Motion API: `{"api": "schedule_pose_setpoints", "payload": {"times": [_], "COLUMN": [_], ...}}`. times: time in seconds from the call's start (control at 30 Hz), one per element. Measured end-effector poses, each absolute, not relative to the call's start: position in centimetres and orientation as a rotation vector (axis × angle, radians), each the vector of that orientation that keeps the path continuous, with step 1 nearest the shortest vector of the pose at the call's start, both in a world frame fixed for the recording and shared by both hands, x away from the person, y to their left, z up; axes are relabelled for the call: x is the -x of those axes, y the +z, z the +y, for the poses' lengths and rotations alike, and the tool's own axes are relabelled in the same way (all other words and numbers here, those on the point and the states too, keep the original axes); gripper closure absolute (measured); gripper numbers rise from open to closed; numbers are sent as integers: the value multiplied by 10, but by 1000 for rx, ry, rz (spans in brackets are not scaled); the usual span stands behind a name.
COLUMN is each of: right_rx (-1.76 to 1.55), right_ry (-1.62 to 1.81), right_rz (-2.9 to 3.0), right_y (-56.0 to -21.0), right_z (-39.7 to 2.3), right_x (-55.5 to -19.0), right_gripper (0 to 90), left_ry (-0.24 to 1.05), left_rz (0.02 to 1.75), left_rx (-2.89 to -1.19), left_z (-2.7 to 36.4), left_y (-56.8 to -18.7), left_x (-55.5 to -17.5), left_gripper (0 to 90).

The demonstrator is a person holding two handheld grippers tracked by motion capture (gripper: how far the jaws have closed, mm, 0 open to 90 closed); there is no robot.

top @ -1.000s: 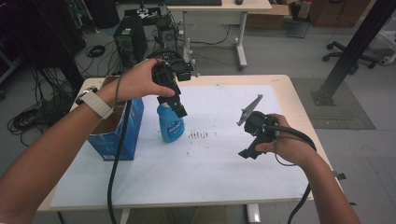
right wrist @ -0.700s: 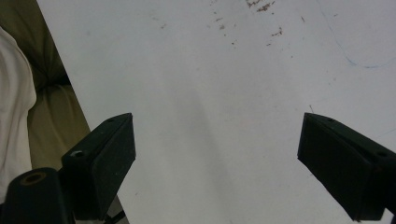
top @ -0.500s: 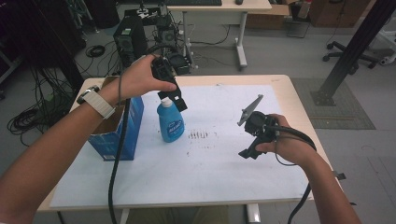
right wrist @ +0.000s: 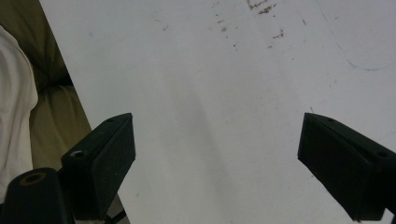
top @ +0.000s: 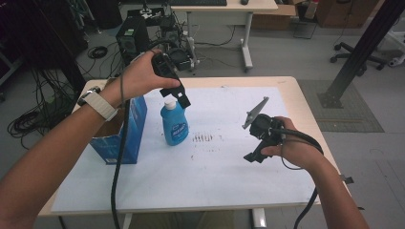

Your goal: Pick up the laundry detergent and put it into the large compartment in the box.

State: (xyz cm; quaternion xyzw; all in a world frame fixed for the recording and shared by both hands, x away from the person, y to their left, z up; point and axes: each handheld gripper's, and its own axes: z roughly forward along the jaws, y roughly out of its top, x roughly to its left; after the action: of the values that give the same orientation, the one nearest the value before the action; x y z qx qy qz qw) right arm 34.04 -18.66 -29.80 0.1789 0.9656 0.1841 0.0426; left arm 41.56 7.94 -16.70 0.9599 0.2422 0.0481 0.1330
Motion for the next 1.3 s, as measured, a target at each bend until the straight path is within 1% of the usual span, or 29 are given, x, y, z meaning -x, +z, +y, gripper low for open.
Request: {"api": "schedule_pose_setpoints", "payload": {"times": [0.57,1.3], "right_rx": [-557,-558], "right_ry": [572,572], "right_rz": [2955,2959], "right_y": [-299,-300], "right_z": [-188,-189], "right_x": [-339,-339], "right_gripper": [114,114], "left_ry": [152,156], "left_rz": [842,898], "left_rx": [-2771,-2774], "left_z": [80,86], "left_y": [-165,-170], "left_x": [-422,-433], "left_gripper": [69,78]}}
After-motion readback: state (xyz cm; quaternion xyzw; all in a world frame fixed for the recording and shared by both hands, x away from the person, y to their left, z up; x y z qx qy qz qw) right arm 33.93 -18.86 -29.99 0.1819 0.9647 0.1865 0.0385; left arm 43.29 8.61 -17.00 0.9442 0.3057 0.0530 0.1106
